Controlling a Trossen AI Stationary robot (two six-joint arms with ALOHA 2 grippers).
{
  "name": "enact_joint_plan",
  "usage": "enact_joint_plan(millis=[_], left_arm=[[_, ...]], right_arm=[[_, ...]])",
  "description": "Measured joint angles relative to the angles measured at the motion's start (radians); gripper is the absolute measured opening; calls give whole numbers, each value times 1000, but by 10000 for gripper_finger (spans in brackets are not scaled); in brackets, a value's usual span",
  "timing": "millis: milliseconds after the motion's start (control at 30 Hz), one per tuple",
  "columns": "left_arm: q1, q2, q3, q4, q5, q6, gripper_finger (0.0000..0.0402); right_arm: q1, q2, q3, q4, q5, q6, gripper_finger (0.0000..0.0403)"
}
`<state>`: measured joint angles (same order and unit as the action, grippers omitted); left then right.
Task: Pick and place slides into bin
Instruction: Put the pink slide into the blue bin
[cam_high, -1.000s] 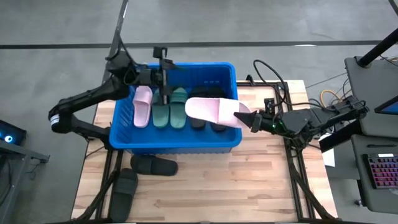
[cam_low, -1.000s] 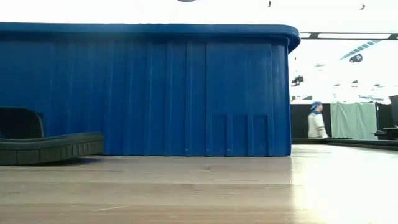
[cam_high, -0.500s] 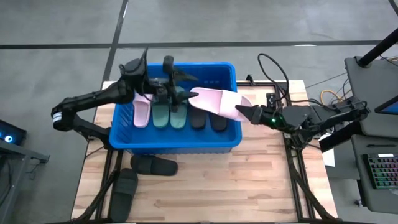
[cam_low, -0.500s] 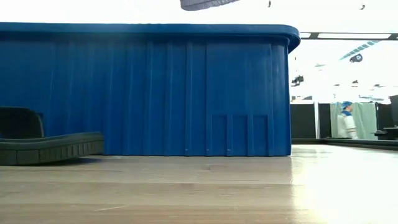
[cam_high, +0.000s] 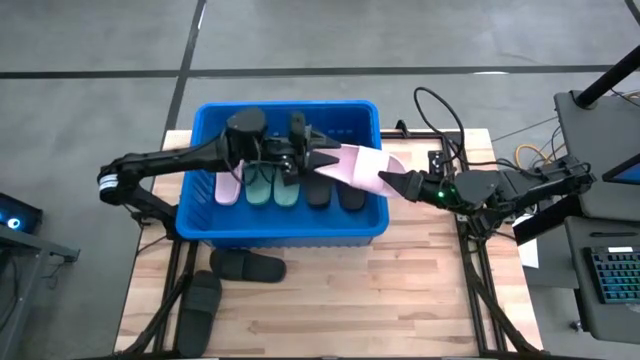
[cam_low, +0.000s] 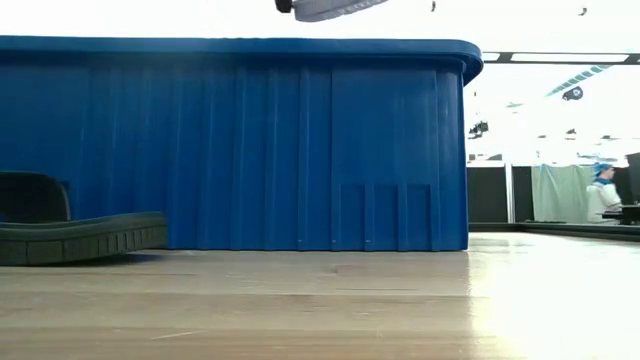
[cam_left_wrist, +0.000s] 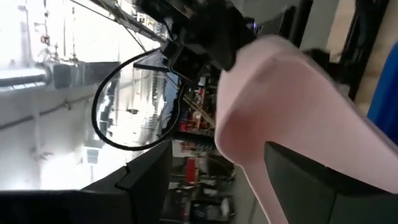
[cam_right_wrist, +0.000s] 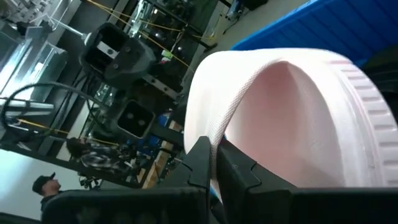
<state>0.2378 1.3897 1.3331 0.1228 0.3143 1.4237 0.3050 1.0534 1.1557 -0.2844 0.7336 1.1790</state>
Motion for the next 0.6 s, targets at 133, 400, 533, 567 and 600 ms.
enact_joint_plan(millis=[133,400,533,567,600], left_arm=[[-14,23,0,38,-9,103,240],[-30,31,0,94,-20,114,240],[-34,11,-1,109,-100,103,240],[-34,0,-1,114,-125,101,240],[-34,-11,-1,115,-138,101,240]], right_arm=[[0,0,0,-5,1,10,8],[1,-3,0,-19,-4,44,8],[0,-25,0,-13,-7,31,8],[0,-34,0,-14,-7,25,8],[0,-40,0,-15,-7,20,8]])
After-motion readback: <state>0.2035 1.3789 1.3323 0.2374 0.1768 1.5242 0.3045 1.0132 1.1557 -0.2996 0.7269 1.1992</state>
